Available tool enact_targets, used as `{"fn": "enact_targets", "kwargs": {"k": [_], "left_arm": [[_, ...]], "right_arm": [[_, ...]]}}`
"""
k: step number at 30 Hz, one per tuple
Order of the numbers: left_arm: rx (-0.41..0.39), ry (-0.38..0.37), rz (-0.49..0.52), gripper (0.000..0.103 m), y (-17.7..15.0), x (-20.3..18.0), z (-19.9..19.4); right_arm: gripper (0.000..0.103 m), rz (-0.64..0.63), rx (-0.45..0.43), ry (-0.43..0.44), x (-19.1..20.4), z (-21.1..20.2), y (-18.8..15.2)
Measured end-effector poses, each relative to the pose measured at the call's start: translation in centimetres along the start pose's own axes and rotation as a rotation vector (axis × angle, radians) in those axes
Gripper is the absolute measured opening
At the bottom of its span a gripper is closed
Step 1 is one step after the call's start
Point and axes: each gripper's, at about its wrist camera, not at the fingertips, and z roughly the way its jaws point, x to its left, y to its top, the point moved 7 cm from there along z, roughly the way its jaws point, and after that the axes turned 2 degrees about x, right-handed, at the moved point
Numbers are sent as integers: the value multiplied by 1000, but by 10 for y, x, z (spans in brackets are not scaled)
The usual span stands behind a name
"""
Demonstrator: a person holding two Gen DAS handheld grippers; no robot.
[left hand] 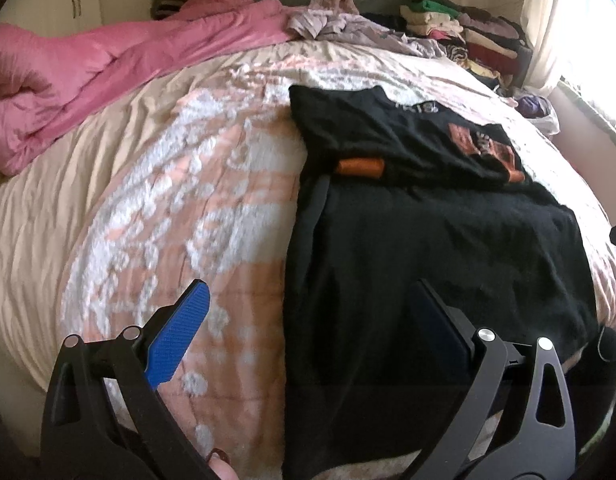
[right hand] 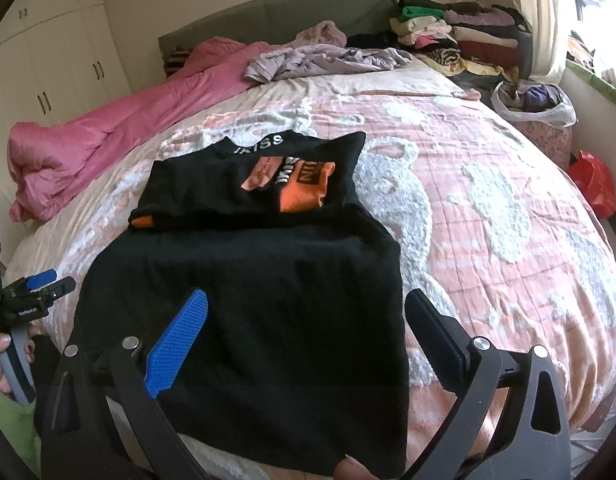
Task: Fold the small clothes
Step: 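Move both tools down to the hem edge of the black sweatshirt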
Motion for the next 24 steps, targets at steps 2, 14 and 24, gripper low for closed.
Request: {"fn": "enact_targets", "kwargs": {"k": [2,14,24], "left_arm": [[10,0,4,94,-7,1,0],[61,-37,-4,93,-38,10,-2],[113,-124,-9,66,-57,-2,1]], "right_arm": [[99,1,6,-3,-2,0,-3],[99,-11,45,-12,-5,-3,-26],[99,16,79,-28,-24,-8,-50]]}}
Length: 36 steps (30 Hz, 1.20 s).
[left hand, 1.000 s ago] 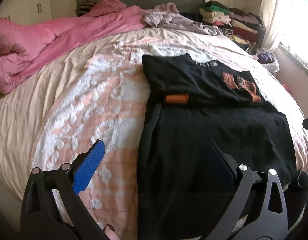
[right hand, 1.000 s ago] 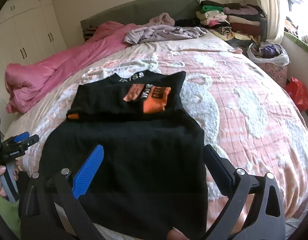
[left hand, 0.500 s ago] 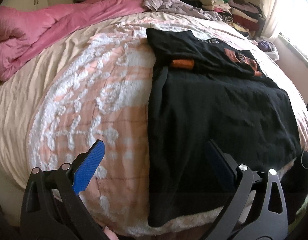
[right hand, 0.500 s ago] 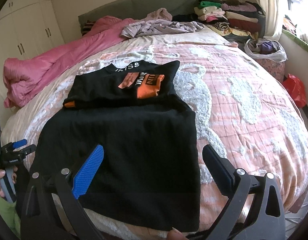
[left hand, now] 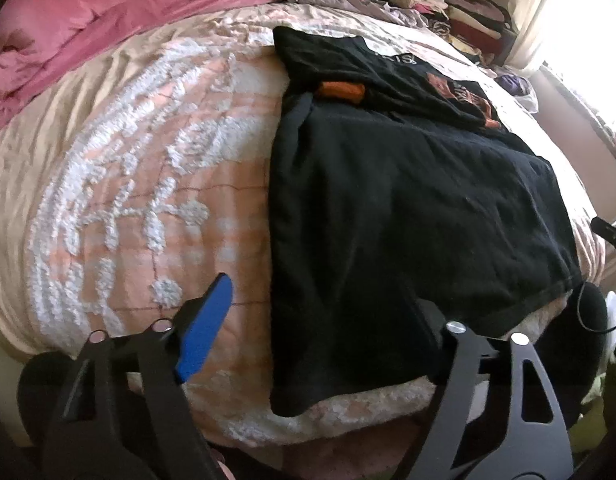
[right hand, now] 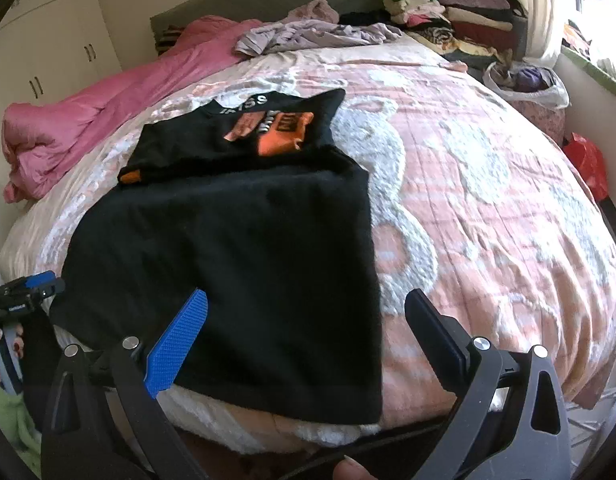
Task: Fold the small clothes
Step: 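Move both tools down to the hem edge of the black sweatshirt, then close both tools on the sweatshirt hem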
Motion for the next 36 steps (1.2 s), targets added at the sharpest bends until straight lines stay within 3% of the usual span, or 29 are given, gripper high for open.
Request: {"fn": "enact_targets", "kwargs": {"k": [5,7,14,19,24,27,36], "left_arm": [[25,-20,-6,40,-5,-1,5],[37,-23,-1,36,-8,-2,7],[55,-18,2,33,-16,-1,9],[65,-17,9,31,-22,-2,7],[70,-15,7,26,-24,-3,10],[71,-20,0,26,-24,-2,13],[73,-21,-6,27,-25,-2,16]], "right_arm": [[98,8,21,7,-8,-1,-12],[98,13,32,8,-11,0,-17],[96,14,68,11,-16,4,-34],[84,10,93,32,-18,9,-40],[52,17,112,62,-20,17,-43],[44,21,113,49,-25,21,-44],[41,57,121,68,-35,31,-46]]}}
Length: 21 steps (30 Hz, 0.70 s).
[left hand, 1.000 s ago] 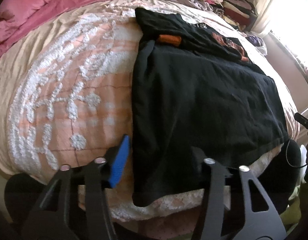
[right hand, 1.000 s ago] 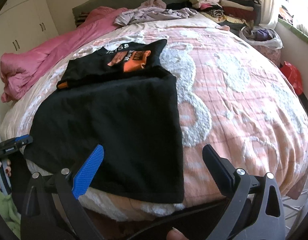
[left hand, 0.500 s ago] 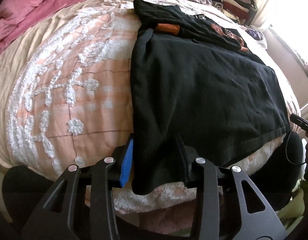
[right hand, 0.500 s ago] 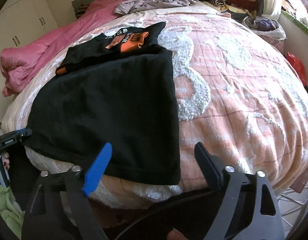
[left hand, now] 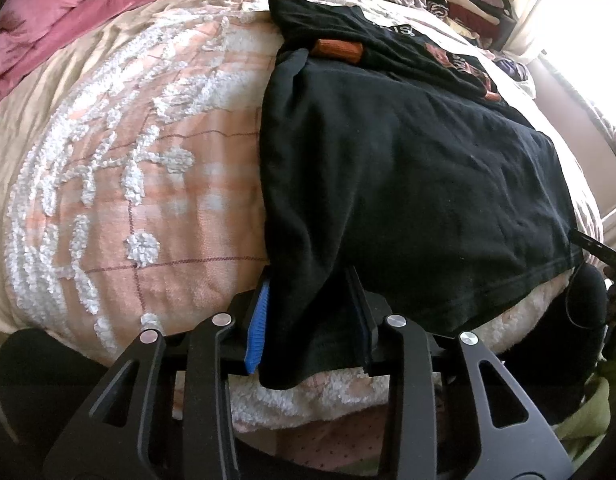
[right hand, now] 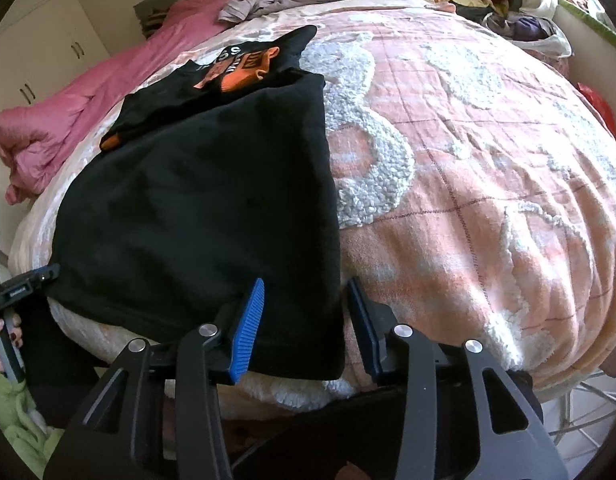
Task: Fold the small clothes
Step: 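Close both tools on the sweatshirt hem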
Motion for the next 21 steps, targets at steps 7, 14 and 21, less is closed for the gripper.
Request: {"fn": "enact_targets", "kwargs": {"k": [7,14,21], "left_arm": [[-8,12,3,28,2,-1,3],[-22,16,12,10,5,-4,-2],[-23,25,10,7,4,-5,-2]], "right_arm": [[13,-17,-16,10,2,-4,0],[19,-15,-4,10,0,0,-1],[18,-6,-17,20,0,1,-1]]}}
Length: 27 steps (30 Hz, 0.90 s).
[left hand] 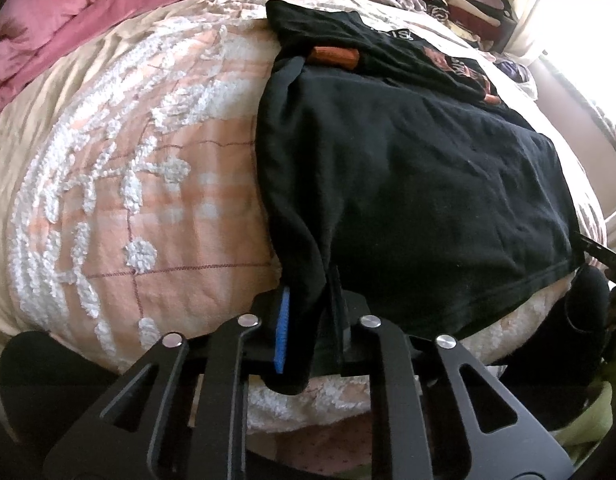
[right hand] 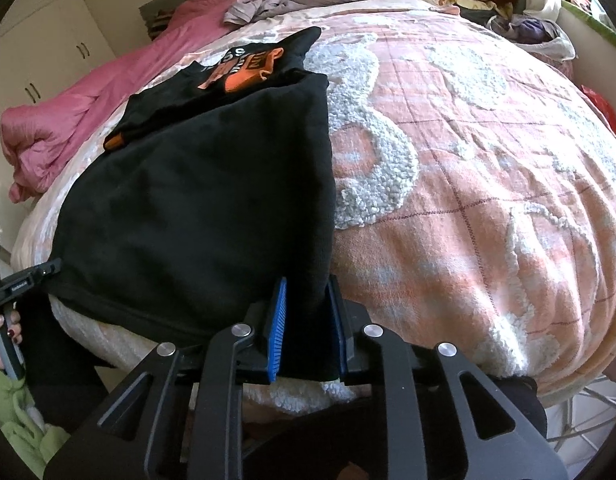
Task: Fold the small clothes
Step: 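Close both tools on the sweatshirt hem, then lift the hem with both tools and fold it over toward the collar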
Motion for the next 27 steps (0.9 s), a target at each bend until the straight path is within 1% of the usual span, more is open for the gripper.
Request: {"fn": "enact_targets", "kwargs": {"k": [3,6,9,15,22,27], "left_arm": [[-3,0,-3,5,0,0,-2],[-22,-8,-9,5,2,0,-11],[-53,-18,-18,5,7,1,-24],[-105,-39,-29,5,17,-2,-45],[-150,-50,-39,5,34,-4,-59],[-175,-60,-58,5,47,-1,-64]], "right_arm": [[11,7,-18,11,1,-3,2],[8,7,-35,19,2,-8,4],[8,6,-62,32,4,-16,8],[8,22,-123,86,8,-37,20],[8,41,-199,127,12,-59,39],[8,54,-232,141,13,-65,50]]}}
